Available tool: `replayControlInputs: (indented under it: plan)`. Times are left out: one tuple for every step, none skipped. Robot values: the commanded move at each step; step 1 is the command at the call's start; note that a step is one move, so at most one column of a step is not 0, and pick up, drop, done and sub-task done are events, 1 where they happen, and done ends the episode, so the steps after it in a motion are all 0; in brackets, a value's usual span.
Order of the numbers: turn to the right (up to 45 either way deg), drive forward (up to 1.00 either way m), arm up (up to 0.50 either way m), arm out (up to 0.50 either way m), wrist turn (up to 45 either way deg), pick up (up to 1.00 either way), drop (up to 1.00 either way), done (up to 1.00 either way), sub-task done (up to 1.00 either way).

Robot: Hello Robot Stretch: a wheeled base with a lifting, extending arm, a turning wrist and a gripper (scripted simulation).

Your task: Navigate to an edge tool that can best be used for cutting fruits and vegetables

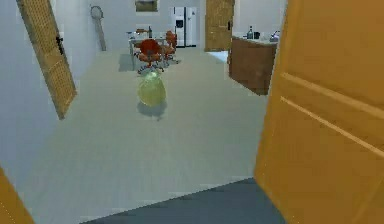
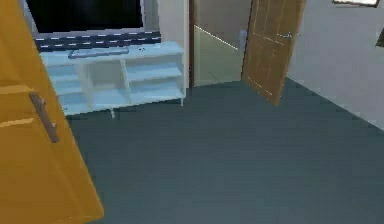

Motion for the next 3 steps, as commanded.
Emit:
replayControlInputs:
  plan:
    - [0.0,1.00,0.00,0.00,0.0,0.00,0.00,0.00,0.00]
    - [0.0,1.00,0.00,0.00,0.0,0.00,0.00,0.00,0.00]
    - [3.0,0.00,0.00,0.00,0.0,0.00,0.00,0.00,0.00]
